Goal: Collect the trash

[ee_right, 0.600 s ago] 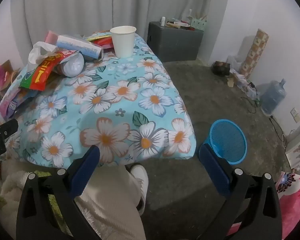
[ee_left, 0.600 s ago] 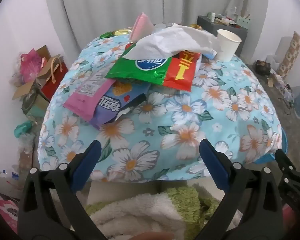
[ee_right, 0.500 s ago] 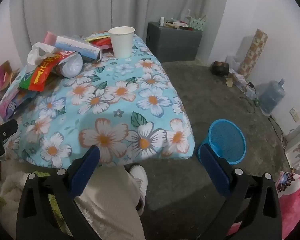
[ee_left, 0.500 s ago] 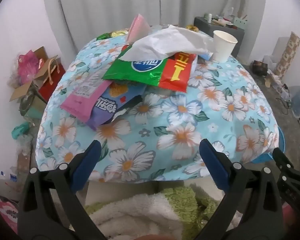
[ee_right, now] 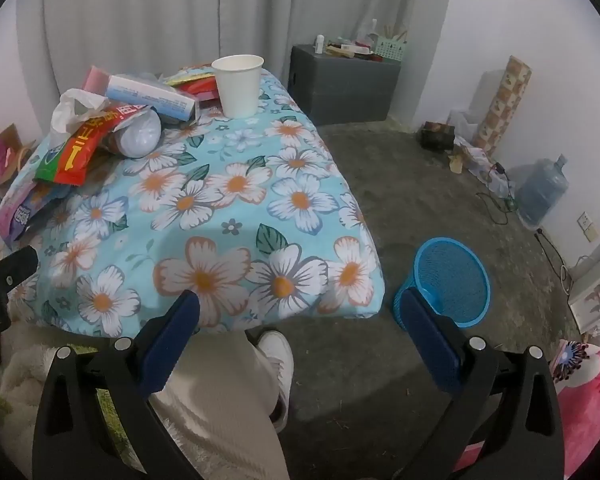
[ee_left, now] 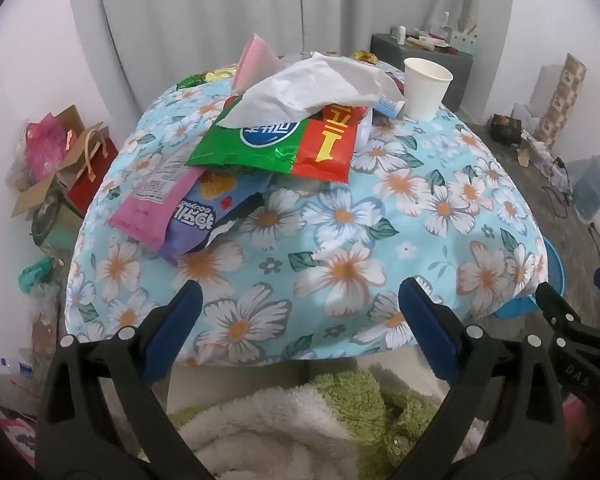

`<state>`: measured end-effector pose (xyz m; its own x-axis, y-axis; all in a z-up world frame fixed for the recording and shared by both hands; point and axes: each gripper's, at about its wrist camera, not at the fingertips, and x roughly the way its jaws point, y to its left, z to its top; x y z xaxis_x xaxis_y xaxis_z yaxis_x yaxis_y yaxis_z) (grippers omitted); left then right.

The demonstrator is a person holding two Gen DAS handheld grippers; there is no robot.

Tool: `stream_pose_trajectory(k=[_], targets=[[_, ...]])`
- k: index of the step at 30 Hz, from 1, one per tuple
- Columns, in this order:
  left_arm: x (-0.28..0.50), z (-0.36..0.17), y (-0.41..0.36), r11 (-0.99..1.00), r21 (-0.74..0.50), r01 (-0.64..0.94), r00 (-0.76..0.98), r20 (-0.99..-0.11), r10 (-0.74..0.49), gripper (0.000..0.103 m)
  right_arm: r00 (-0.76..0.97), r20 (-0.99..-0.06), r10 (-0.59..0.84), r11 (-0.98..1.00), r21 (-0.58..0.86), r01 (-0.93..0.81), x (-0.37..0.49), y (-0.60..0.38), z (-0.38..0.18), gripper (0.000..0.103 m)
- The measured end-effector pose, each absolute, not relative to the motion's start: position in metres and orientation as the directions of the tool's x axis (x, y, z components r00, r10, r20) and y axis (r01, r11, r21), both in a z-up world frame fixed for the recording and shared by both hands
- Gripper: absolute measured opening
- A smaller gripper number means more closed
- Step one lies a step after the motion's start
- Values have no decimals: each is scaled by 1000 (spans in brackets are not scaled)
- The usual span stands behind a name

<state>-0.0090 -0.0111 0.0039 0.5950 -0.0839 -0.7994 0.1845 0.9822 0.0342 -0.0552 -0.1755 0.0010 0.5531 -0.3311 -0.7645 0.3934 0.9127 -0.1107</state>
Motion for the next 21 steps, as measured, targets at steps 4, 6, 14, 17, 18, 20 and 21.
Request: stream_pose_trajectory(k=[4,6,14,17,18,20,21], targets=[[-9,4,-12,982,36,185,596,-799,-83,94,555,-763,-331,912,-109,395,-55,-177,-1,98],[-10,4,-12,983,38,181,598,-798,-79,94,556,-762,-332,910,-103,402,-57,-179,0,98],[-10,4,-12,983,41,180,600,-796,-76,94,554,-763,-332,906,-95,412,-57,-177,2,98],[-10,4,-12,983,43,180,600,-796,-75,94,555,-763,-332,905,-93,415,-57,-178,2,98],[-10,4,-12,983,43,180,600,-796,-76,94,556,-762,-333,905,-92,415,-57,-178,2,98],[-9,4,-11,983,43,180,601,-796,-75,94,556,-762,-332,905,-91,416,-57,-177,2,98],[-10,5,-11,983,47,178,603,-795,-71,94,557,-762,-332,905,-91,415,-57,-178,2,98]])
